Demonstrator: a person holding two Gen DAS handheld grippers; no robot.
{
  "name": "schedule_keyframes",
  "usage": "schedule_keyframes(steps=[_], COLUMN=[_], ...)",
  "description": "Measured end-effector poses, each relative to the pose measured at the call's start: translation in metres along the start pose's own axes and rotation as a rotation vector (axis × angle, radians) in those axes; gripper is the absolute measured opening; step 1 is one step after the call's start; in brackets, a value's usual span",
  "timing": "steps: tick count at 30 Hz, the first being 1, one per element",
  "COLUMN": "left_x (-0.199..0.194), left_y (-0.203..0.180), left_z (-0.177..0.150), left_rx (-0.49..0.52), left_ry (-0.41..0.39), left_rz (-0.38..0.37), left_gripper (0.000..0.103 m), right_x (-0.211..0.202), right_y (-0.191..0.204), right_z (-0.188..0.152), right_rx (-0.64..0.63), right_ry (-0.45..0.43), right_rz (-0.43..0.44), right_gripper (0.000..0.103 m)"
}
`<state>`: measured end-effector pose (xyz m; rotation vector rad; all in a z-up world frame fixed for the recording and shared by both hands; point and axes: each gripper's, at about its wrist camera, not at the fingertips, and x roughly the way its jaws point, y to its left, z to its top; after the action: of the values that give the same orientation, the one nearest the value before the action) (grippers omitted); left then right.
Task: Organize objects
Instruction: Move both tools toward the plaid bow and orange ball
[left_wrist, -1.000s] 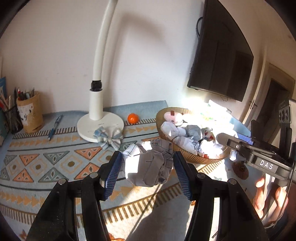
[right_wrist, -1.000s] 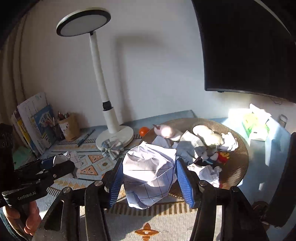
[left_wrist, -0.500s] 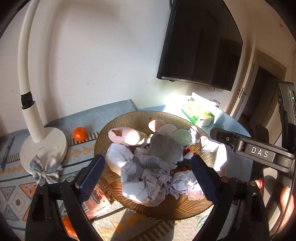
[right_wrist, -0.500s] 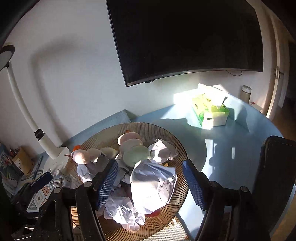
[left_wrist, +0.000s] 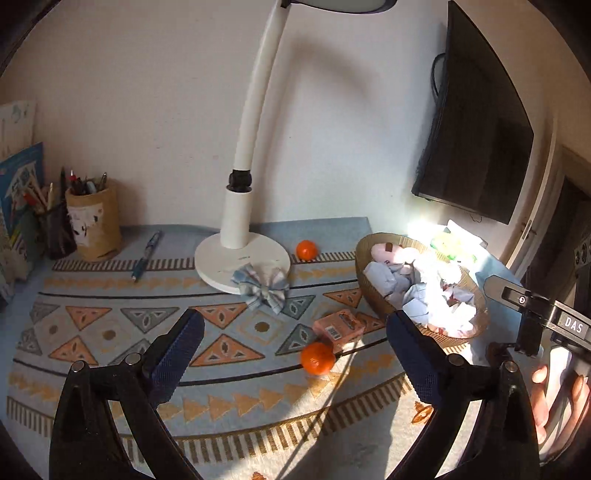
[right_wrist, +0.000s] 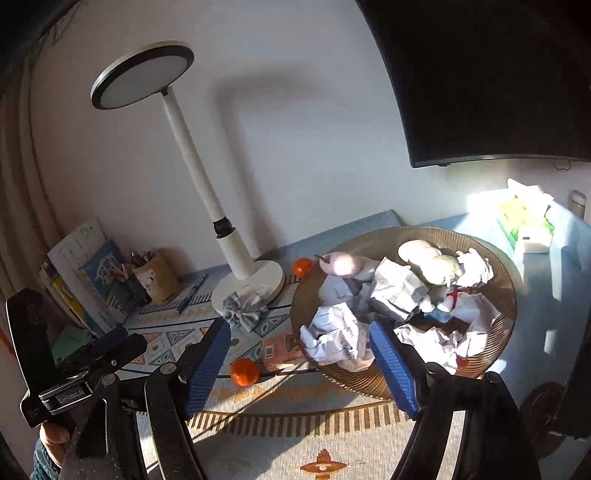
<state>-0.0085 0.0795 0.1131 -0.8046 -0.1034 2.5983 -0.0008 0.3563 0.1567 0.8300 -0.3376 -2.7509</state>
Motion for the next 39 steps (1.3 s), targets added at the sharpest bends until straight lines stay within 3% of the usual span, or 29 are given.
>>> schedule_keyframes(steps=[1,4,9,11,18,25,35,37,39], left_x=[-0.002,0.003,0.005,0.001,0.003,0.002,0.007,0.010,0.011], left_y=[0.013,0.049,0.088,0.092,0.079,0.083,0.082,0.080,0.074], left_z=[-0.010,-0.036,-0.062,-0.063,-0.063,-0.064,-0.062,-0.054,-0.035], left_rx=[-0.016,-0.077,-0.173,-0.199,-0.130,-0.147,-0.135,-0.140,-0.117], left_ry=[0.012,0.044,0.025,0.016,0.021,0.023,0.063,0.092,0.100], left_rz=[0.032,0.109,0.154,0.142,0.151,0.156,0.153,0.118,0.082], left_gripper=[0.099,0.099,0.099,0.099,0.099,0.099,0.099,0.098,0.098], right_x=[0.007,0.039,0.082,0.088,0.099,0.090,0.085,0.087,0.100], right_y=[0.013,0.044,0.054,0.051,0.042,0.043,0.040,0.032,0.022], right_z=[-0.013,-0.051,-0.083,-0.083,-0.084,-0.083,-0.082,-0.078,-0.072], right_rx=[-0.023,-0.096,-0.143,-0.132,-0.092,-0.103,-0.079,-0.030,0.061], right_ry=[0.015,0.088,0.159,0.170,0.211,0.166,0.169,0.214,0.339], right_rz=[0.030,0.055,0.026,0.011,-0.022,-0.017,-0.010,0.023,0.026], right_gripper=[0.086,0.087,0.087,0.087,0.087,0.087,0.087,0.087,0.087])
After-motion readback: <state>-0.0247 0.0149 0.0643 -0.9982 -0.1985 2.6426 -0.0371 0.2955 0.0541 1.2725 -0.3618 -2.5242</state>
